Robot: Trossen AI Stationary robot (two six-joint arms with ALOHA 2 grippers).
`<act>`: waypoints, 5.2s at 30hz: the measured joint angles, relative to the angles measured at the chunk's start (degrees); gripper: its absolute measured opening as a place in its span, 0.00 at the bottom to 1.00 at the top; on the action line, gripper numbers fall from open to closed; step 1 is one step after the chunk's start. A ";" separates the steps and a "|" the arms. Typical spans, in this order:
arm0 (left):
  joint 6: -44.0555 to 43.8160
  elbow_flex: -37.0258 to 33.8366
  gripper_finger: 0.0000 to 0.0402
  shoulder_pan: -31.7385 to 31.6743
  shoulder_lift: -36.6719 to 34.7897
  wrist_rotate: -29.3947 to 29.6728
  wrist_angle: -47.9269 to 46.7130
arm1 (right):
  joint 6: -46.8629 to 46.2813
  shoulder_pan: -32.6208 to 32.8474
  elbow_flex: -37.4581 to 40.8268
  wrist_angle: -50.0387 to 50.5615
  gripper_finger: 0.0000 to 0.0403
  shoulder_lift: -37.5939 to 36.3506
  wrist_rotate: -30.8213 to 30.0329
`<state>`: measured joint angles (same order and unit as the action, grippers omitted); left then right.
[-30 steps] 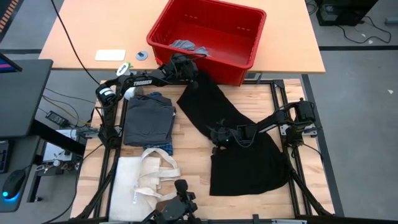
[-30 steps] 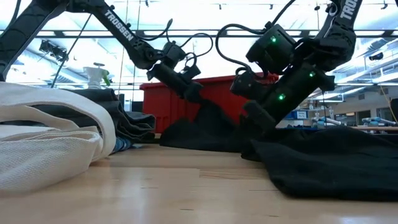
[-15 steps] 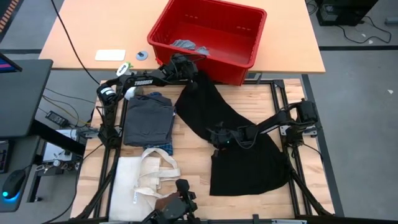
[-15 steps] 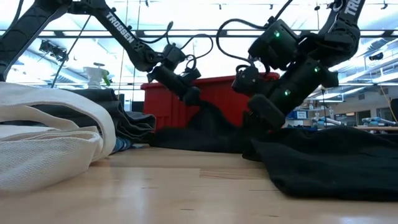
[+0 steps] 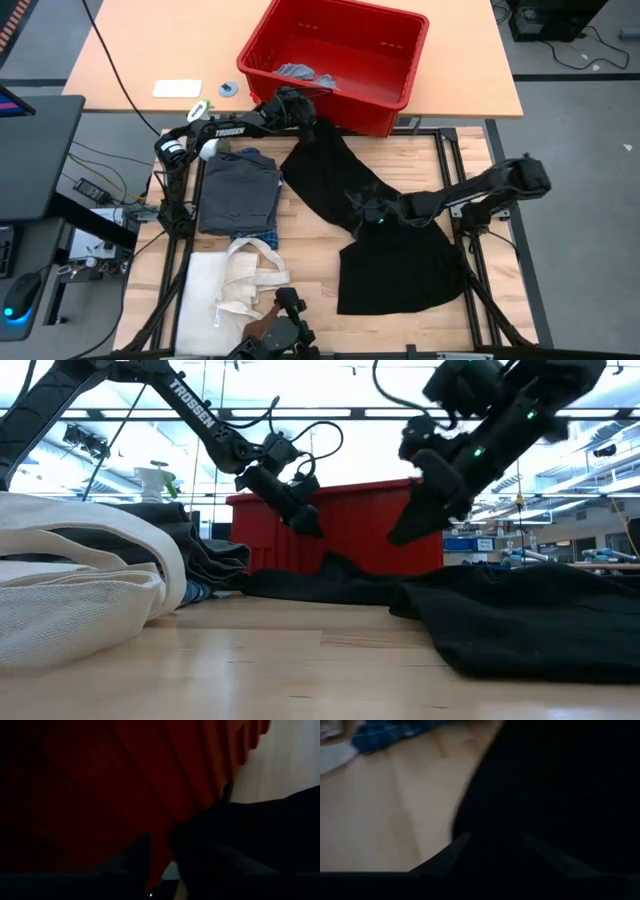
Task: Fold Laundry from Bin
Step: Fold the black shirt
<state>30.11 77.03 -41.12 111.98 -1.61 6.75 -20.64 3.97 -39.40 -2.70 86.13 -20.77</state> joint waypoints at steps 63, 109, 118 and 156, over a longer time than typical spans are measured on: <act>17.55 21.41 0.42 15.47 8.22 7.86 -22.18 | -19.27 5.08 14.34 0.79 0.43 -10.13 -9.68; 34.37 30.32 0.02 4.68 20.56 14.16 -26.14 | -15.23 5.84 14.34 -5.25 0.43 -10.12 -13.70; 30.77 30.29 0.00 4.57 18.83 14.82 -21.98 | -18.22 5.84 14.36 3.01 0.43 -10.12 -9.06; 37.33 30.53 0.03 0.98 18.15 19.90 -17.38 | -6.39 11.89 14.51 -1.09 0.38 -14.67 3.67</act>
<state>67.44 107.57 -40.14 130.13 18.29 -10.63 -27.03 15.86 -24.88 -3.80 71.45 -17.10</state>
